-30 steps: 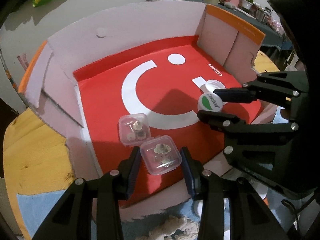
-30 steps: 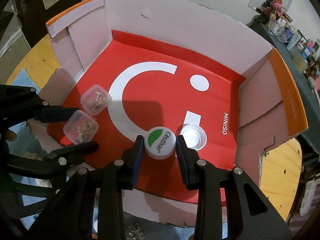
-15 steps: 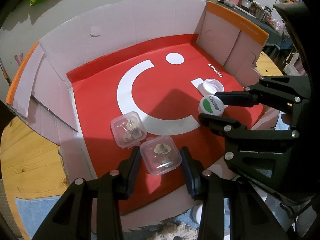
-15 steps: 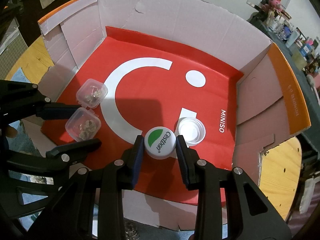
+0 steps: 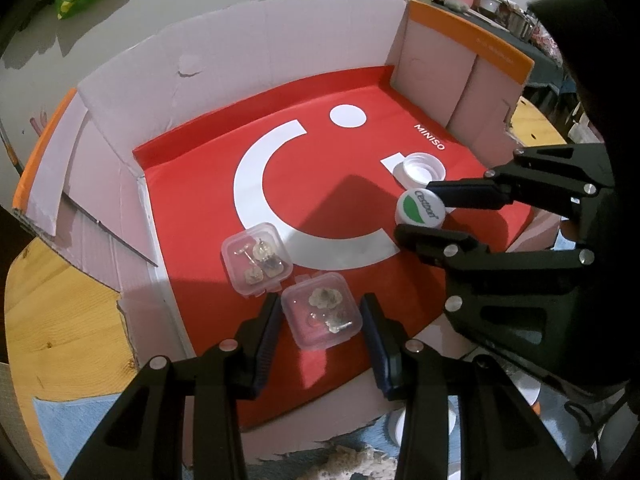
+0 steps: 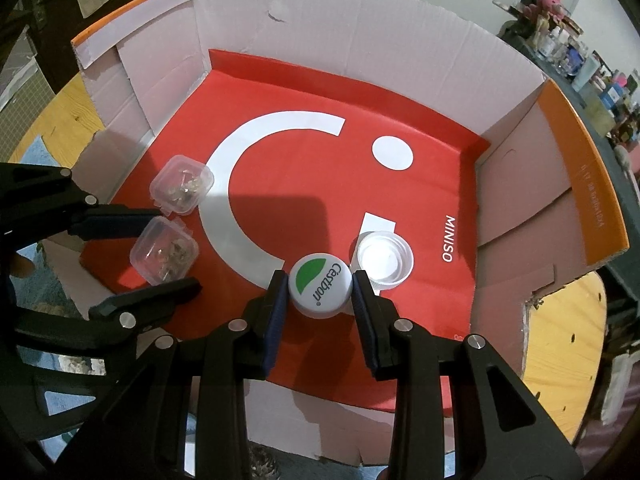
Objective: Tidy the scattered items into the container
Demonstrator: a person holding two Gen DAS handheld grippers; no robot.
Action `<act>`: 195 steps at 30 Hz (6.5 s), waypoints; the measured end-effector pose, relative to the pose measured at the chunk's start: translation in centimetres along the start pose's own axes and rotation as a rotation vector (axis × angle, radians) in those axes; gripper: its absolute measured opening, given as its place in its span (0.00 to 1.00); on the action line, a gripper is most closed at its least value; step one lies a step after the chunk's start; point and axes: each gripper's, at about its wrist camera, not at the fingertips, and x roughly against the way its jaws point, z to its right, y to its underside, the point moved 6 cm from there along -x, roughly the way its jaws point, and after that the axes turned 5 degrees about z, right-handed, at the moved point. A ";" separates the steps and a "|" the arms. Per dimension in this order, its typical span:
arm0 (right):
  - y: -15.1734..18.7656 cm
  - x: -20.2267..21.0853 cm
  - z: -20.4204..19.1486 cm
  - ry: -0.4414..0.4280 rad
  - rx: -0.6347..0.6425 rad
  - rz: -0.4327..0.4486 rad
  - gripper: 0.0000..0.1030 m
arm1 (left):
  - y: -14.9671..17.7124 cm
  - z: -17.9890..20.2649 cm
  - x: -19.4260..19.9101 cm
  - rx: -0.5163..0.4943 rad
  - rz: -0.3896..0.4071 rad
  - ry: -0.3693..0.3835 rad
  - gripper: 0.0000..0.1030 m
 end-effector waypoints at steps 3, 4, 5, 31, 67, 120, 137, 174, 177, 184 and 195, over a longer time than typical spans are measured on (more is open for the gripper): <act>0.0 0.1 0.0 -0.002 -0.004 0.001 0.30 | 0.0 0.0 0.0 0.001 0.000 0.000 0.42; 0.0 0.1 0.0 -0.003 -0.005 0.001 0.30 | 0.0 0.0 0.0 0.001 0.000 0.000 0.42; -0.1 0.1 0.1 -0.003 -0.005 0.001 0.30 | 0.0 0.0 0.0 0.000 0.000 -0.001 0.43; -0.4 0.2 0.6 -0.015 -0.023 -0.005 0.32 | -0.8 0.3 -1.6 0.007 0.001 -0.015 0.56; 0.8 8.8 1.1 0.058 -0.036 0.125 0.57 | 1.2 0.6 6.4 0.017 0.144 -0.018 0.70; 12.9 8.3 -0.9 0.050 -0.152 0.075 0.69 | 12.0 0.1 4.5 -0.053 0.106 0.064 0.82; 13.1 7.5 -1.3 0.033 -0.136 0.061 0.69 | 11.6 -1.1 4.0 -0.132 0.125 0.023 0.82; 13.5 7.3 -1.2 0.006 -0.123 0.106 0.51 | 11.6 0.3 4.9 -0.192 0.223 0.107 0.48; 13.5 7.4 -1.5 0.013 -0.106 0.111 0.45 | 11.6 0.3 5.1 -0.188 0.227 0.111 0.46; 13.5 7.6 -2.1 0.000 -0.091 0.120 0.31 | 11.8 0.1 5.4 -0.175 0.233 0.121 0.35; 13.6 7.7 -1.9 -0.010 -0.111 0.126 0.30 | 11.3 0.0 6.6 -0.150 0.271 0.123 0.20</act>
